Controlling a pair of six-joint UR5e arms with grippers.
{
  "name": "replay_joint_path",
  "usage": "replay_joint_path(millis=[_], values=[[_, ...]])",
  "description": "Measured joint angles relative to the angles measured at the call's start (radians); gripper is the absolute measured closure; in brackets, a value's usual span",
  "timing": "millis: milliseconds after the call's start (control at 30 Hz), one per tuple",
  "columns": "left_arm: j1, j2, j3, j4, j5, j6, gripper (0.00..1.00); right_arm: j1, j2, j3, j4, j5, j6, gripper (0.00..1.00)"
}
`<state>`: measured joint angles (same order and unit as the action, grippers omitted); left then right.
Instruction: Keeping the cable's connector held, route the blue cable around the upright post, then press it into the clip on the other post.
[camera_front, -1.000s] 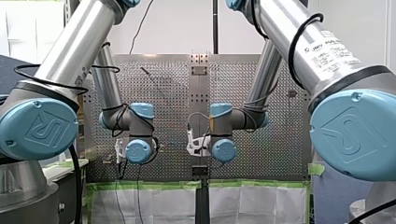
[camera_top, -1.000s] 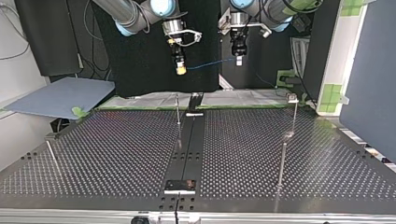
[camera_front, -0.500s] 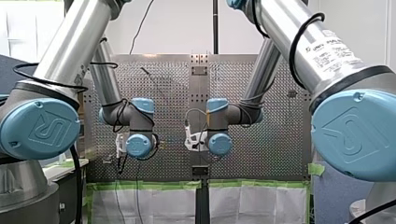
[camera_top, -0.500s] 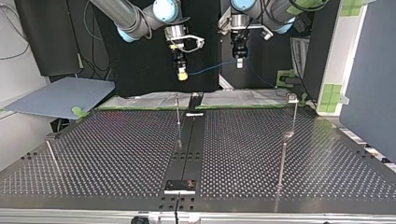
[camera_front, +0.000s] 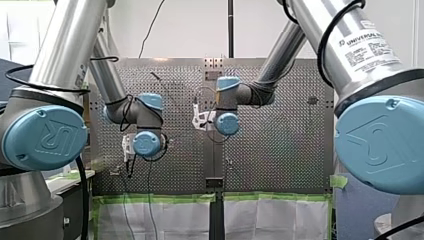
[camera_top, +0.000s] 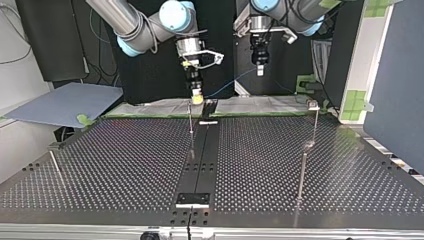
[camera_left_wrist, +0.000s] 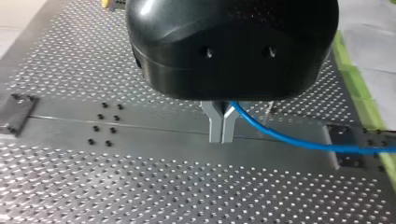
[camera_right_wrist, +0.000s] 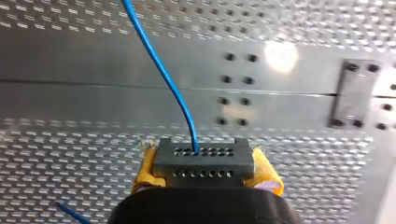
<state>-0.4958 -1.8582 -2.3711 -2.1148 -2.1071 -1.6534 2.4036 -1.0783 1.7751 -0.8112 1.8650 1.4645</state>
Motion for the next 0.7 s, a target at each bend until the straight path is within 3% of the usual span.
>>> replay_joint_path(millis=[167, 267, 400, 600, 700], values=[[0.008, 0.041, 0.000, -0.021, 0.000, -0.004, 1.00, 0.001, -0.040, -0.040, 0.041, 0.028, -0.040, 1.00], [0.011, 0.067, 0.000, -0.028, 0.000, -0.007, 1.00, 0.001, -0.064, -0.064, 0.064, 0.028, -0.047, 1.00], [0.018, 0.100, 0.000, -0.030, -0.001, -0.009, 1.00, -0.002, -0.093, -0.093, 0.093, 0.008, -0.030, 1.00], [0.029, 0.147, 0.005, -0.055, 0.003, -0.016, 1.00, -0.002, -0.147, -0.146, 0.147, -0.031, 0.019, 1.00], [0.036, 0.172, 0.015, -0.077, 0.007, -0.019, 1.00, -0.003, -0.168, -0.168, 0.174, -0.033, 0.019, 1.00]])
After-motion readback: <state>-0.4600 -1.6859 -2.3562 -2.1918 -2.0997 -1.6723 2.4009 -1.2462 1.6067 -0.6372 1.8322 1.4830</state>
